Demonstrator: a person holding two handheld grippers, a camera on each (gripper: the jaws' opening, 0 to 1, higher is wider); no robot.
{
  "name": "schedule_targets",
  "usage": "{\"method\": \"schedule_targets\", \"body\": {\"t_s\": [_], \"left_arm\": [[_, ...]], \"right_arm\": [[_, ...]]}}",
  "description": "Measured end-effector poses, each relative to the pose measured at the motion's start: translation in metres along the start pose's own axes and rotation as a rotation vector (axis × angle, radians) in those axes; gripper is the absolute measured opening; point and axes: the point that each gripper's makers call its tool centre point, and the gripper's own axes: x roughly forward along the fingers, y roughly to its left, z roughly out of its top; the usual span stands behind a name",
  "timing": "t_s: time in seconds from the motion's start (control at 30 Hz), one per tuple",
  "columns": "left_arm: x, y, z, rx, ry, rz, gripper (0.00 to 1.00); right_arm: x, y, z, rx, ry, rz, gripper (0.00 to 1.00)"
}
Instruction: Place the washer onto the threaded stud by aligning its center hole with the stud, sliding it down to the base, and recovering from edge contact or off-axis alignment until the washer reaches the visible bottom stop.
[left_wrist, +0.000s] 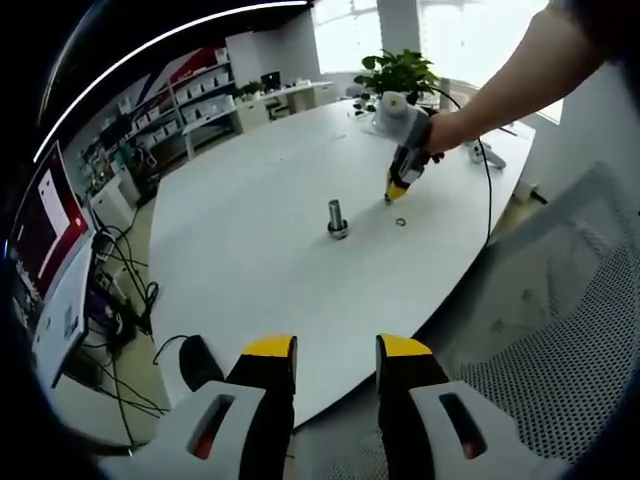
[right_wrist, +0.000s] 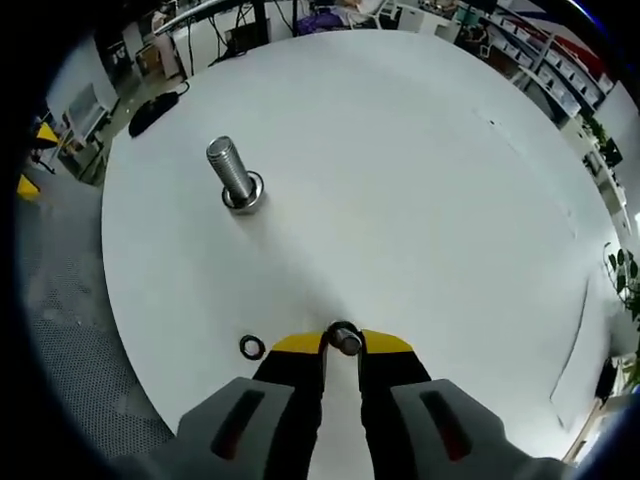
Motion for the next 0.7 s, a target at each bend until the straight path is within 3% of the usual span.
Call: {"method": "schedule_targets", "body": {"t_s": [0.7], "left_arm": [[0.0008,-0.0008,-0.0017,0.004,0.009,-0.003,0.3]], "right_arm": [[0.0017,-0.0009,-0.0078,-0.004,0.009,-0.01,0.16]]}}
